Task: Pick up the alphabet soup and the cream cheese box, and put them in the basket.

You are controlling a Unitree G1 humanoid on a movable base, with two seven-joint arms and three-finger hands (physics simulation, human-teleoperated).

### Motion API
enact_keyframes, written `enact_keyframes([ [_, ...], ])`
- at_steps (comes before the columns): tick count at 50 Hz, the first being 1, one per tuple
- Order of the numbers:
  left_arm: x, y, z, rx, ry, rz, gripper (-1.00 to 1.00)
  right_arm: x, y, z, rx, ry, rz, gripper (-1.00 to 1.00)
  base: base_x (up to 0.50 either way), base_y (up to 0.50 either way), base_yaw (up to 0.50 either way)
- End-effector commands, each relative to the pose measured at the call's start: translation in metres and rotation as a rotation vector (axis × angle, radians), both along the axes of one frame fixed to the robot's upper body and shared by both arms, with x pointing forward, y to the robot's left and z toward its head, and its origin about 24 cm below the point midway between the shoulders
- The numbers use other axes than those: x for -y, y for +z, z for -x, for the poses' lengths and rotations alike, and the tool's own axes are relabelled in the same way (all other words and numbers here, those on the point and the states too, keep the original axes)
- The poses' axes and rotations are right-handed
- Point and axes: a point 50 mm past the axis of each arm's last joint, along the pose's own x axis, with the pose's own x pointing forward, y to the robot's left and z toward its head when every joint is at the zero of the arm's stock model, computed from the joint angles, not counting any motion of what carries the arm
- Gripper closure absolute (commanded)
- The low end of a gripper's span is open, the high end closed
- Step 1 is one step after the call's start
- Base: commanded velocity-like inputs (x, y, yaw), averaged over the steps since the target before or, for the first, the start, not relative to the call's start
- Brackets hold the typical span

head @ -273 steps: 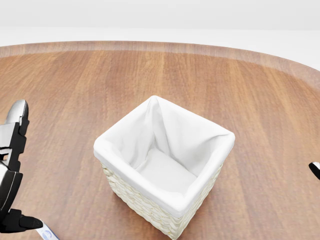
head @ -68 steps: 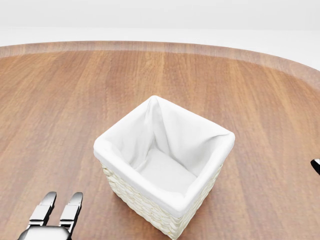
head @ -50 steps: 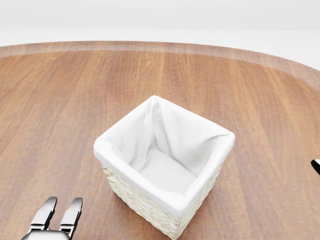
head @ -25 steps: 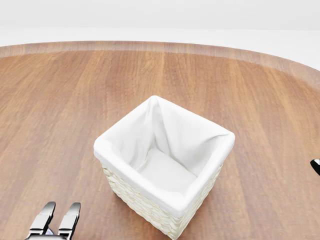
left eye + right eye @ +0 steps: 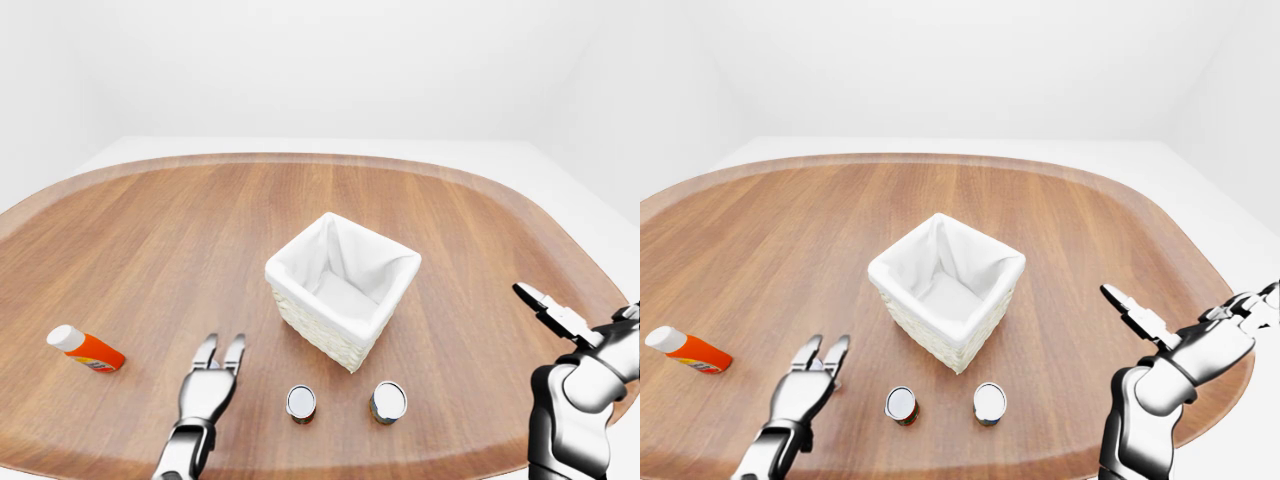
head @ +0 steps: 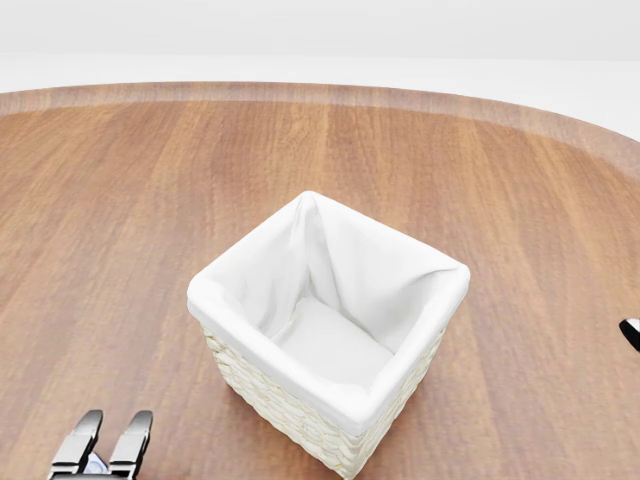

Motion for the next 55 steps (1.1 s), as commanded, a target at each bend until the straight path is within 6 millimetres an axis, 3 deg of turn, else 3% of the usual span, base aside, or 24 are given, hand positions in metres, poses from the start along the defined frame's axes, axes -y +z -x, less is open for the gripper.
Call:
enact_keyframes([
  [1,-0.005,-0.003,0.0,-0.003,0.012,-0.002,-1.0,0.0,0.0,0.0,-0.002,0.0,0.001,-1.0,0.0,0.0,0.0],
  [28,-0.015,-0.013,-0.005,-0.032,0.039,0.002,-1.0,0.0,-0.001,-0.001,-0.009,0.0,0.001,-1.0,0.0,0.0,0.0],
  [55,-0.007,-0.036,-0.011,-0.094,0.0,0.001,-1.0,0.0,-0.001,-0.001,-0.007,0.0,-0.001,-1.0,0.0,0.0,0.0],
])
